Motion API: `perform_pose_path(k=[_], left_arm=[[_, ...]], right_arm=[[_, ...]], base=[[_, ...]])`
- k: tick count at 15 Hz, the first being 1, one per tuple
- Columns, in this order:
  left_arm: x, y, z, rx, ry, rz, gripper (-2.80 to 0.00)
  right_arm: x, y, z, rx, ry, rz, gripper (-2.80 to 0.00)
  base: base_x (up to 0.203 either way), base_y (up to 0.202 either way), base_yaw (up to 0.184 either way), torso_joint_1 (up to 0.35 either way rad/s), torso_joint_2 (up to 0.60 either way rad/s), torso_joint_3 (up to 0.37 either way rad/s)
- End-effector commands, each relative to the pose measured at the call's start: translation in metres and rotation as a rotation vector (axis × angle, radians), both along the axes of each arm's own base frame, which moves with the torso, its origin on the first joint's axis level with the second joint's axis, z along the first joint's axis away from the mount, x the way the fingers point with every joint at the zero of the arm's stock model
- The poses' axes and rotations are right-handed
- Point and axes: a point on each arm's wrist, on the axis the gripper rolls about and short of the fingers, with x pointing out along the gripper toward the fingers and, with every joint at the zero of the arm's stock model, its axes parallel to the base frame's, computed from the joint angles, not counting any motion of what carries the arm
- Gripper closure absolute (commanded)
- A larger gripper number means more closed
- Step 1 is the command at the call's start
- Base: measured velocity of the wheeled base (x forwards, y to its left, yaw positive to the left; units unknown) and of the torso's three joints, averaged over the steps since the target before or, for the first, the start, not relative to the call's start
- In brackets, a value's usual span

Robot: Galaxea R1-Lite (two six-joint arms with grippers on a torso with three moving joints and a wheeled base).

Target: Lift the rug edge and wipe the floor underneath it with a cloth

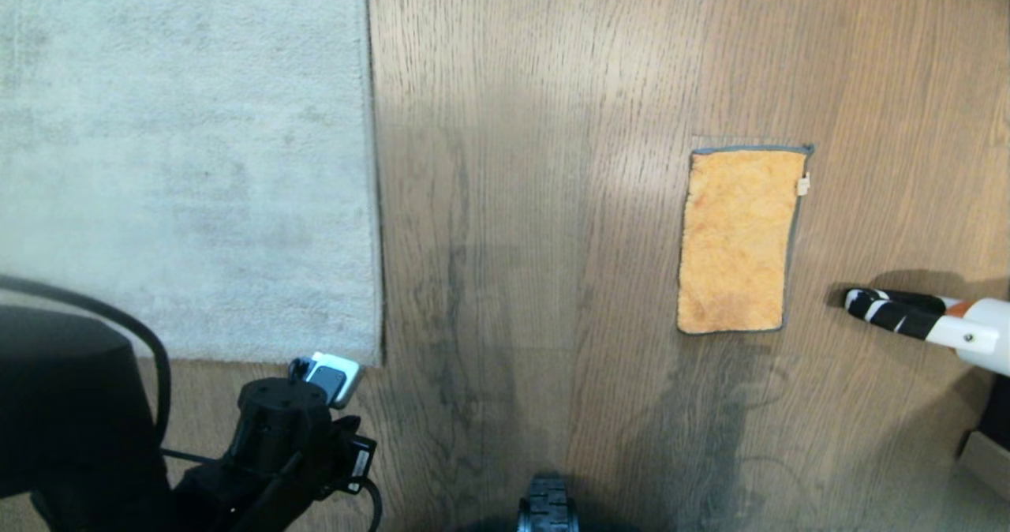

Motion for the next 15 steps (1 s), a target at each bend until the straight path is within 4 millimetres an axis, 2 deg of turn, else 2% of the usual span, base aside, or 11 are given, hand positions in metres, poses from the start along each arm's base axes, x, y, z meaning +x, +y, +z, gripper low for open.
perform_pose_path(k=[1, 3, 9, 10, 11, 15], left_arm=[[0.01, 0.005, -0.009, 0.026, -0.025, 0.016, 0.0], [0.016, 0.012, -0.01, 0.053, -0.048, 0.026, 0.0], [0.019, 0.014, -0.016, 0.056, -0.043, 0.036, 0.0], [0.02, 0.014, -0.017, 0.055, -0.044, 0.038, -2.39], [0.021, 0.014, -0.017, 0.053, -0.048, 0.04, -2.8], [0.028, 0.016, -0.017, 0.04, -0.073, 0.051, -2.8]], right_arm=[[0.0, 0.0, 0.0, 0.0, 0.0, 0.0, 0.0], [0.0, 0.0, 0.0, 0.0, 0.001, 0.0, 0.0], [0.0, 0.0, 0.0, 0.0, 0.0, 0.0, 0.0], [0.0, 0.0, 0.0, 0.0, 0.0, 0.0, 0.0], [0.0, 0.0, 0.0, 0.0, 0.0, 0.0, 0.0], [0.0, 0.0, 0.0, 0.0, 0.0, 0.0, 0.0]], base=[[0.0, 0.0, 0.0, 0.0, 0.0, 0.0], [0.0, 0.0, 0.0, 0.0, 0.0, 0.0], [0.0, 0.0, 0.0, 0.0, 0.0, 0.0], [0.0, 0.0, 0.0, 0.0, 0.0, 0.0], [0.0, 0.0, 0.0, 0.0, 0.0, 0.0], [0.0, 0.0, 0.0, 0.0, 0.0, 0.0]])
